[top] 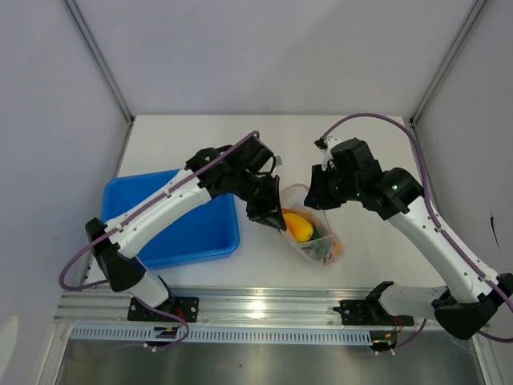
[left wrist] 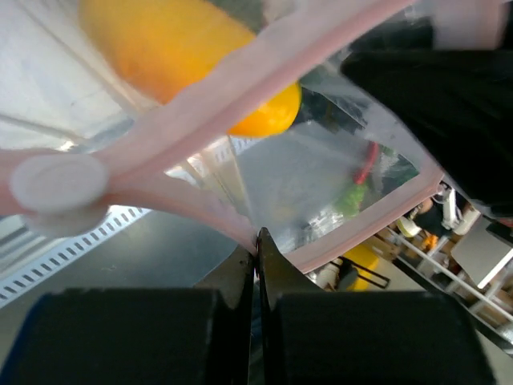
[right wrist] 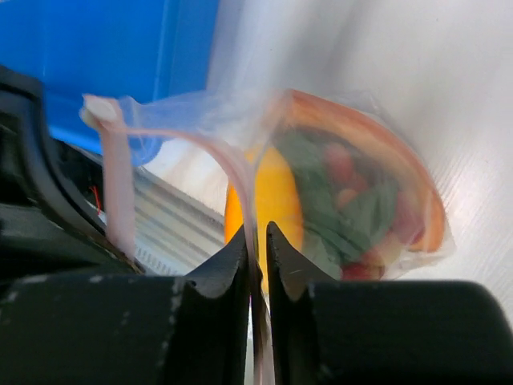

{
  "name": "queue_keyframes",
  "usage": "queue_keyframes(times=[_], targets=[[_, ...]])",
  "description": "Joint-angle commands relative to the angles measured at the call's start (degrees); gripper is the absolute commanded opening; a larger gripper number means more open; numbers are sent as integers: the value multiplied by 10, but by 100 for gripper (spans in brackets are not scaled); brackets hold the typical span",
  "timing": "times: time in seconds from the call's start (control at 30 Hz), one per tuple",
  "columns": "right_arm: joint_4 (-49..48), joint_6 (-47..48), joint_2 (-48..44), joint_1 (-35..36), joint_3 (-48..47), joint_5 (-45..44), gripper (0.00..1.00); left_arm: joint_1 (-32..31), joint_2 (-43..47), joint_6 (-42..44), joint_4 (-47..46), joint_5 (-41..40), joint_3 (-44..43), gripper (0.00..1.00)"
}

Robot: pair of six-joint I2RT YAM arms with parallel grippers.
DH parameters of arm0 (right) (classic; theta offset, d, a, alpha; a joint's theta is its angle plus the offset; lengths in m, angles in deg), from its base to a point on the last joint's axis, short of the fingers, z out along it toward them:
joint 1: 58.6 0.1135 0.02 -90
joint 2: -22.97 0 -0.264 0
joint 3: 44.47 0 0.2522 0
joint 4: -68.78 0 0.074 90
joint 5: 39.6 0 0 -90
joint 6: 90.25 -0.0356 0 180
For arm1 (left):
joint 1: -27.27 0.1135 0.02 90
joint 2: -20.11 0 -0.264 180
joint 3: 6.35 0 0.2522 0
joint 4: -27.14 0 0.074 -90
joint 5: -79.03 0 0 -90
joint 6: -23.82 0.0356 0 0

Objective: Place the food in the zip-top bag and seal the zipper
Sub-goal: Adjust the zipper food storage bag at the center of the board.

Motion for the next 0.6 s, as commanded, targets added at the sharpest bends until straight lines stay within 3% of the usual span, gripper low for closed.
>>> queue_keyframes(times=[0.0, 0.1, 0.33, 0.57], targets=[[40, 21, -16, 2, -26, -19, 15, -1, -16, 46, 56, -48, -81, 1], [67, 46, -23, 2, -26, -23, 0, -1, -28, 73, 78, -67, -137, 1], [122, 36, -54, 3, -46, 3, 0, 0, -36, 136, 73, -87, -211, 1], [114, -38, -67, 18, -69, 95, 0, -5, -41, 183, -15, 6, -195, 1]])
